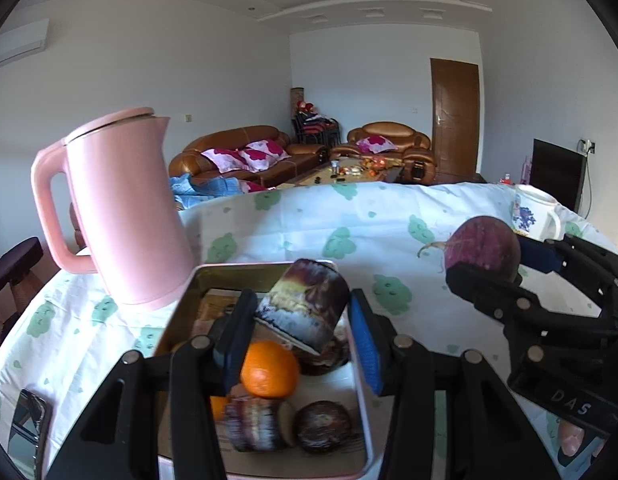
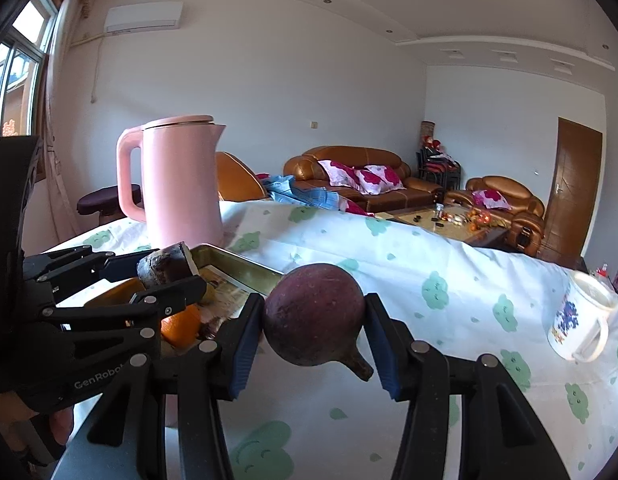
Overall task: Organize fruits
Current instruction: 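Carry the taro piece and purple fruit over the tin box with both tools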
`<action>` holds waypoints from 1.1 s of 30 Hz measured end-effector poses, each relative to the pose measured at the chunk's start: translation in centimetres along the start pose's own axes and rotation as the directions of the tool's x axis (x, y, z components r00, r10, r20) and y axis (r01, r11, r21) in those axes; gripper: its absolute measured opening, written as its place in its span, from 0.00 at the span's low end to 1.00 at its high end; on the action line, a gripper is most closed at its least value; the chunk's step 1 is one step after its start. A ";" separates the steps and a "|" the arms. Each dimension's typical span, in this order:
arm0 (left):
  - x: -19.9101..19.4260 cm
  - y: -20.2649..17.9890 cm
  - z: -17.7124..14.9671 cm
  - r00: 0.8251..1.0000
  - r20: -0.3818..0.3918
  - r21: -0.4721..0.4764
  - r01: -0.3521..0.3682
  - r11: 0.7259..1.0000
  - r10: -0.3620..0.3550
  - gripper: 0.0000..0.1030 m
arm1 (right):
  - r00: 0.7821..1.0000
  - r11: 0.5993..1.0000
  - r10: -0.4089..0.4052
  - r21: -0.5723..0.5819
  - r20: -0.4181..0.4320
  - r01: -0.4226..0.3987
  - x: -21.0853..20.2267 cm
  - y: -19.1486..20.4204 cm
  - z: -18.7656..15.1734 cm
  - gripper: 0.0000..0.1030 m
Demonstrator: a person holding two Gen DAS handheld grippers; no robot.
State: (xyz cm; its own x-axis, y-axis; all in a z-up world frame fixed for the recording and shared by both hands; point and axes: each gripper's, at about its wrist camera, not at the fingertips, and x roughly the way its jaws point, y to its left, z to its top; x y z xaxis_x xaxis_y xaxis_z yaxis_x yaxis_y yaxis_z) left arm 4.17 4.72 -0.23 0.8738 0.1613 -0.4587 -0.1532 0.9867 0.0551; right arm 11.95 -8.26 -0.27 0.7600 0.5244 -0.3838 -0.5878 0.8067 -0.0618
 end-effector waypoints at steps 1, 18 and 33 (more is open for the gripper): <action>0.0 0.2 0.0 1.000 0.000 0.000 -0.006 1.000 0.006 0.47 | 1.000 1.000 0.006 -0.001 0.001 -0.006 0.1 0.2 0.2 0.51; 0.3 4.8 0.0 0.995 -0.013 -0.054 -0.095 0.994 0.094 0.47 | 0.996 0.996 0.087 -0.023 -0.001 -0.087 2.0 3.8 2.0 0.51; 1.2 6.8 -0.7 0.991 -0.043 -0.053 -0.126 0.991 0.124 0.47 | 0.993 0.992 0.117 -0.044 -0.025 -0.118 3.9 5.8 2.2 0.51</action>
State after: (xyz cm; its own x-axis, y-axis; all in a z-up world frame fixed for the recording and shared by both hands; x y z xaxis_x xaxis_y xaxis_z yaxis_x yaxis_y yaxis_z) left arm 3.88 11.56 -0.99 0.8272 0.2815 -0.4863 -0.2865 0.9558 0.0660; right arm 12.12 -0.88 -0.10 0.6789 0.6082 -0.4113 -0.6850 0.7263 -0.0567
